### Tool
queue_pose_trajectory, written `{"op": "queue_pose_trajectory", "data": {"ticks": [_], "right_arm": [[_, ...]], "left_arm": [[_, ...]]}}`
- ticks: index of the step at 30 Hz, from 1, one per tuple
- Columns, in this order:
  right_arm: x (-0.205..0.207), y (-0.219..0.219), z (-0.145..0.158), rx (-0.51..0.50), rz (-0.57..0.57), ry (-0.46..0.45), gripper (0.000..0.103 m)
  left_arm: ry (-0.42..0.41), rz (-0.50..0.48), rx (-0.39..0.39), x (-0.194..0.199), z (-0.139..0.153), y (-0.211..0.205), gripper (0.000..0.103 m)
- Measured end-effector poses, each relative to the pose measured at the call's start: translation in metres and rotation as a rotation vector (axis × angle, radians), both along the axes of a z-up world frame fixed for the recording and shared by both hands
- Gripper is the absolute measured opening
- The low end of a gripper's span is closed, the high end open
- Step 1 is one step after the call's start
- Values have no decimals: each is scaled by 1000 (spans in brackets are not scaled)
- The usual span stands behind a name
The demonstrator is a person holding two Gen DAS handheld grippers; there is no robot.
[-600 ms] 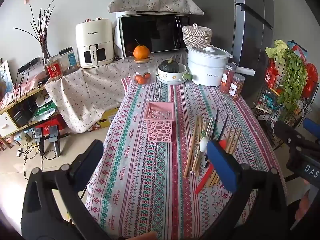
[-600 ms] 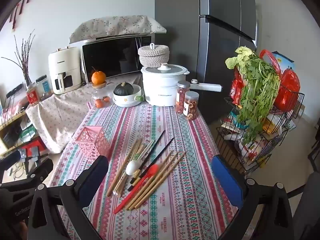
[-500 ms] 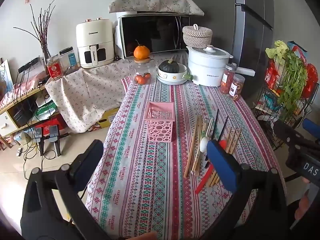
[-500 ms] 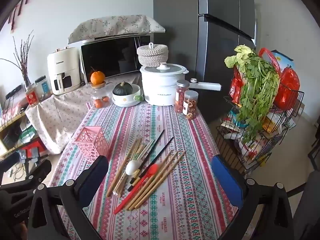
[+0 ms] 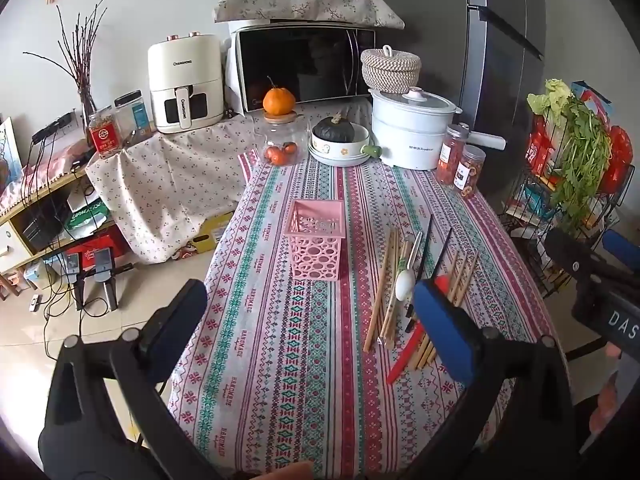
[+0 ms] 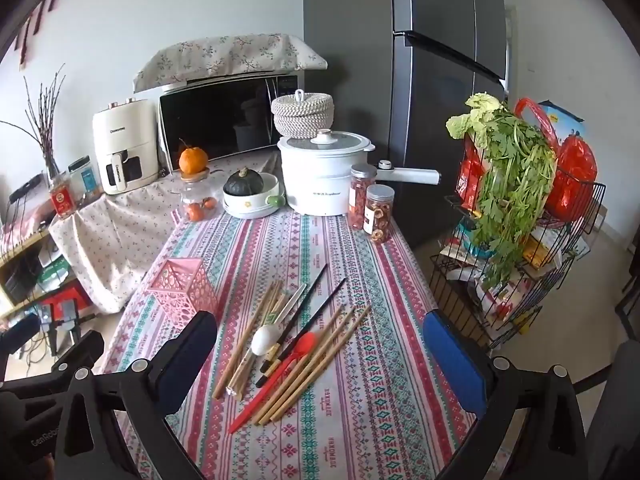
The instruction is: Organize utensils
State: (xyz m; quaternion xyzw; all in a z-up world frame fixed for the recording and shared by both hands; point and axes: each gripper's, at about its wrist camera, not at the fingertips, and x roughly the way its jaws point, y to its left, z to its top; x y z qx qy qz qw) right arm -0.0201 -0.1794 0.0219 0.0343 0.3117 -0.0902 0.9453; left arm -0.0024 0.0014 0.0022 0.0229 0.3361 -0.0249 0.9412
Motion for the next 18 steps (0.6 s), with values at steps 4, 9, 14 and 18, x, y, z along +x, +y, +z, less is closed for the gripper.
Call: {"op": "queue_pose_trajectory", "data": {"ticks": [4, 9, 14, 18], "right_arm": [[0, -1, -1, 3, -1, 3, 103], [0, -1, -1, 4, -3, 2, 103], [-1, -1, -1, 4, -3, 1, 103], [-1, -1, 0, 4, -3, 1, 103]], "left_arm": [[1, -1, 0, 0, 0, -1, 102], [6, -4, -1, 2, 0, -2, 102], [4, -2, -2, 1, -1, -2, 102], [3, -3, -1, 1, -1, -2, 102]]}}
